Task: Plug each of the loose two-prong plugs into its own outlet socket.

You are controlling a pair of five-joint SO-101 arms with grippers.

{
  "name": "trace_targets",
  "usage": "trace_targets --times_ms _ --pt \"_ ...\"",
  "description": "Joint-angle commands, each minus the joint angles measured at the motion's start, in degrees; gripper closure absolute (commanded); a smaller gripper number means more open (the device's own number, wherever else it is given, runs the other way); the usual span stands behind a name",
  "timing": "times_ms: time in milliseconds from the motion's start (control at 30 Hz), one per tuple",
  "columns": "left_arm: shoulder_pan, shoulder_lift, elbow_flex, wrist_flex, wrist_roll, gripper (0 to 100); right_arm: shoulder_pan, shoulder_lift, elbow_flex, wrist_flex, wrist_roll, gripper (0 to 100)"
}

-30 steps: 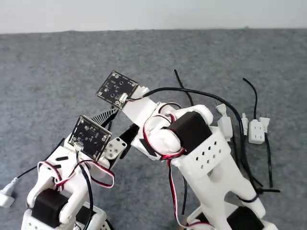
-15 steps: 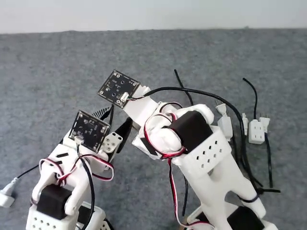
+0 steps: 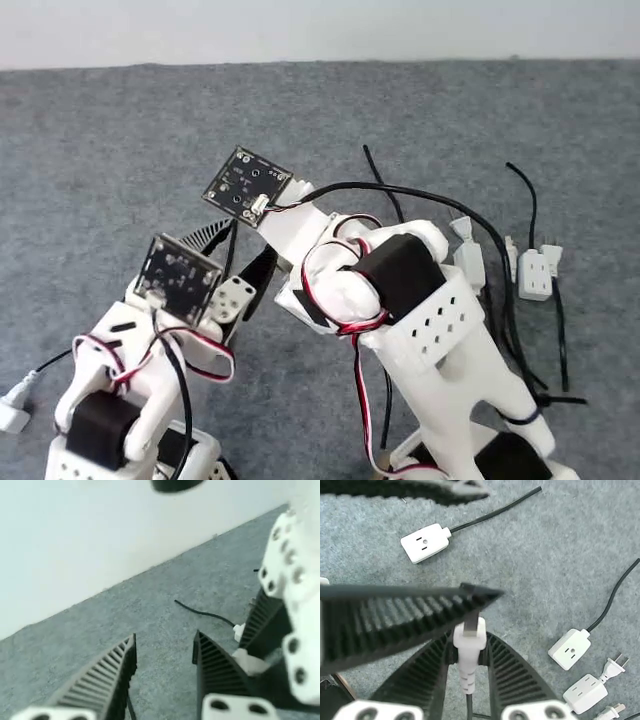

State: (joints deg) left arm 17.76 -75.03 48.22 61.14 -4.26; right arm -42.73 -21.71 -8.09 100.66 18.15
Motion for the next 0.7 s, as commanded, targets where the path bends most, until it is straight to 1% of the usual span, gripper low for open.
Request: trace_targets --times_ms 0,667 --pt "2.9 -0.2 -2.8 1.4 0.6 81 -0.4 -2.2 -0.6 2.2 0.3 99.1" --pt "2.9 -0.2 0.3 1.1 0.5 81 -0.4 -2.2 1.6 2.3 0.2 99.1"
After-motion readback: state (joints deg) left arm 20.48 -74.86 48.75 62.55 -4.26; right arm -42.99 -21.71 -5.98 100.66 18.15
